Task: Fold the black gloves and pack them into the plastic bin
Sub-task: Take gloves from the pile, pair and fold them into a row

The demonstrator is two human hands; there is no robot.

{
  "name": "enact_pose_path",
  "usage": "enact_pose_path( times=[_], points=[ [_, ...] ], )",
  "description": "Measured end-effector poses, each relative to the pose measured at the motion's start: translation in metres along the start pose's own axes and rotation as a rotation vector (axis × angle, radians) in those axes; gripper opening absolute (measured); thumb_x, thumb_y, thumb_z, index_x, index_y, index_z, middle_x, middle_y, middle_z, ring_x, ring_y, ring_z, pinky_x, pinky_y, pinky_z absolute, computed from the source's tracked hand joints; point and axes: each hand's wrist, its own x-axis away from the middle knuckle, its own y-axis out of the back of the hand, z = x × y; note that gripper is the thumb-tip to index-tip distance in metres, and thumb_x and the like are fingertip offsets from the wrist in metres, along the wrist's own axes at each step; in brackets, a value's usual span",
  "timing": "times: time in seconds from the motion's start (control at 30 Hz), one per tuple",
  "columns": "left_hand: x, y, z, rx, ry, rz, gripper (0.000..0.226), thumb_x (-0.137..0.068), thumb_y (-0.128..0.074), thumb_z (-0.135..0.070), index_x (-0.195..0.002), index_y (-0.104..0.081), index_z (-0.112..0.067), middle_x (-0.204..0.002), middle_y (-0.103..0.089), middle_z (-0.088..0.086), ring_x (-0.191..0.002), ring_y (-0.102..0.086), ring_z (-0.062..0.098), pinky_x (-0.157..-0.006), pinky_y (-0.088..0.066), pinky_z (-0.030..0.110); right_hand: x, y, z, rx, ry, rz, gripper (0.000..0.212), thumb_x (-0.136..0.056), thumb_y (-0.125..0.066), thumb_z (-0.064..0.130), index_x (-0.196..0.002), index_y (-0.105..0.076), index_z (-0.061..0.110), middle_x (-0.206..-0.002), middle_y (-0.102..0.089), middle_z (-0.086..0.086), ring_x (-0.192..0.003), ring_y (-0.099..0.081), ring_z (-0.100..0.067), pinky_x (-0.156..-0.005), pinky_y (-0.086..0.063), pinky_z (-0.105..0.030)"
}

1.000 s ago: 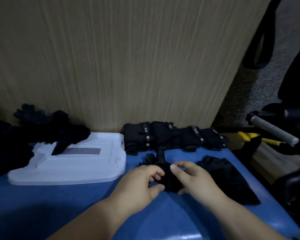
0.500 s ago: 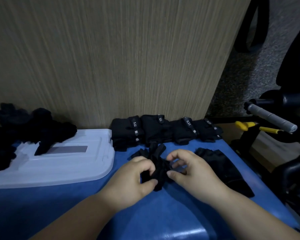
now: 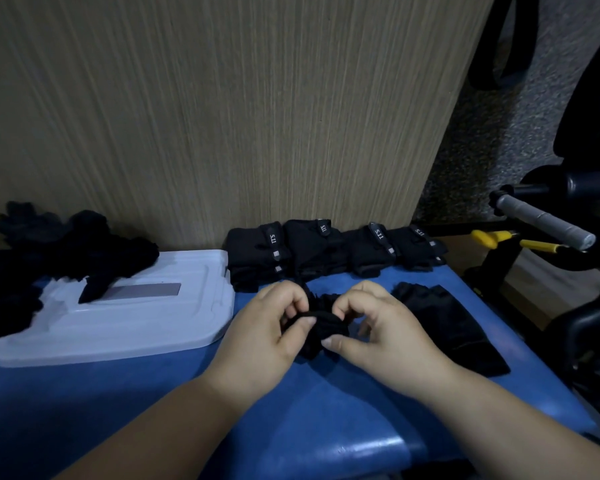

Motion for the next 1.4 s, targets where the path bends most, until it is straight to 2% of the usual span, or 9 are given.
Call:
enact_pose_path(
  times=[0.17,0.27,0.37,0.63,0.8,0.9,1.1,1.3,1.4],
  points=[
    [0.004,0.001,-0.005,-0.011,-0.002,0.092,0.016,-0.087,-0.062,-0.032,-0.080,-0.047,-0.033,-0.072,-0.052,-0.015,-0.065,-0.049,0.004,-0.058,-0.038,0.015,-0.001,-0.002,0.001,0.080,0.021,-0.131,0.025,-0.070,-0.072,0.035,-0.068,-0.047,0.033,-0.076,-0.051,0.013,-0.075,-0.051,-0.006,-0.063,-0.035,-0.011],
    [0.008,0.002,-0.003,-0.005,0.046,0.210,0.020,-0.084,-0.065,-0.036,-0.091,-0.048,-0.041,-0.090,-0.058,-0.017,-0.080,-0.056,0.010,-0.075,-0.046,0.025,0.000,-0.001,0.000,0.067,-0.042,-0.163,0.030,-0.074,-0.075,0.024,-0.066,-0.046,0.028,-0.070,-0.056,0.008,-0.062,-0.049,-0.005,-0.056,-0.032,-0.013],
    [0.009,0.001,-0.002,-0.022,0.064,0.247,0.028,-0.080,-0.072,-0.033,-0.092,-0.049,-0.042,-0.096,-0.059,-0.016,-0.089,-0.056,0.005,-0.080,-0.044,0.020,0.000,-0.002,0.001,-0.023,-0.082,-0.159,0.031,-0.077,-0.072,0.019,-0.067,-0.044,0.020,-0.059,-0.052,0.005,-0.043,-0.037,-0.006,-0.046,-0.028,-0.016],
    [0.004,0.002,-0.006,0.149,0.150,0.170,0.020,-0.086,-0.064,-0.019,-0.075,-0.049,-0.027,-0.063,-0.054,-0.010,-0.054,-0.044,0.007,-0.052,-0.037,0.020,-0.003,-0.006,0.004,-0.136,-0.151,-0.158,0.033,-0.081,-0.072,0.021,-0.069,-0.041,0.020,-0.054,-0.041,0.007,-0.052,-0.036,-0.008,-0.050,-0.035,-0.030],
    [-0.001,0.003,-0.006,0.115,0.219,0.036,0.022,-0.088,-0.058,-0.019,-0.072,-0.042,-0.022,-0.051,-0.042,-0.014,-0.048,-0.035,0.004,-0.047,-0.031,0.017,-0.002,-0.001,0.006,-0.457,-0.179,0.073,0.026,-0.076,-0.077,0.029,-0.083,-0.054,0.018,-0.067,-0.049,0.005,-0.063,-0.046,-0.012,-0.061,-0.040,-0.029],
    [-0.002,0.003,-0.004,0.101,0.246,-0.001,0.021,-0.087,-0.057,-0.021,-0.072,-0.043,-0.022,-0.052,-0.043,-0.013,-0.048,-0.037,0.004,-0.048,-0.033,0.018,-0.001,-0.001,0.003,-0.484,-0.166,0.178,0.035,-0.067,-0.079,0.025,-0.094,-0.057,0.023,-0.075,-0.054,0.007,-0.073,-0.052,-0.012,-0.068,-0.044,-0.027],
    [0.000,0.000,-0.008,0.090,0.207,0.013,0.024,-0.089,-0.057,-0.023,-0.072,-0.041,-0.023,-0.055,-0.043,-0.012,-0.050,-0.036,0.005,-0.048,-0.033,0.020,-0.003,-0.004,0.003,-0.412,-0.189,-0.036,0.034,-0.072,-0.081,0.005,-0.084,-0.058,0.028,-0.068,-0.051,0.008,-0.065,-0.049,-0.014,-0.065,-0.047,-0.032],
    [0.000,0.000,-0.014,0.111,0.196,0.031,0.024,-0.089,-0.054,-0.013,-0.073,-0.037,-0.018,-0.052,-0.034,-0.008,-0.048,-0.029,0.008,-0.045,-0.026,0.020,-0.003,0.000,0.001,-0.210,-0.212,-0.219,0.030,-0.076,-0.072,0.004,-0.074,-0.053,0.027,-0.060,-0.052,0.007,-0.056,-0.044,-0.011,-0.056,-0.042,-0.032],
    [-0.001,0.000,-0.009,0.105,0.215,0.014,0.025,-0.088,-0.053,-0.013,-0.072,-0.036,-0.023,-0.052,-0.038,-0.005,-0.058,-0.048,0.028,-0.047,-0.029,0.023,-0.003,0.002,-0.001,-0.138,-0.208,-0.243,0.027,-0.079,-0.065,0.005,-0.074,-0.048,0.026,-0.057,-0.049,0.007,-0.053,-0.040,-0.008,-0.054,-0.040,-0.028]
  ],
)
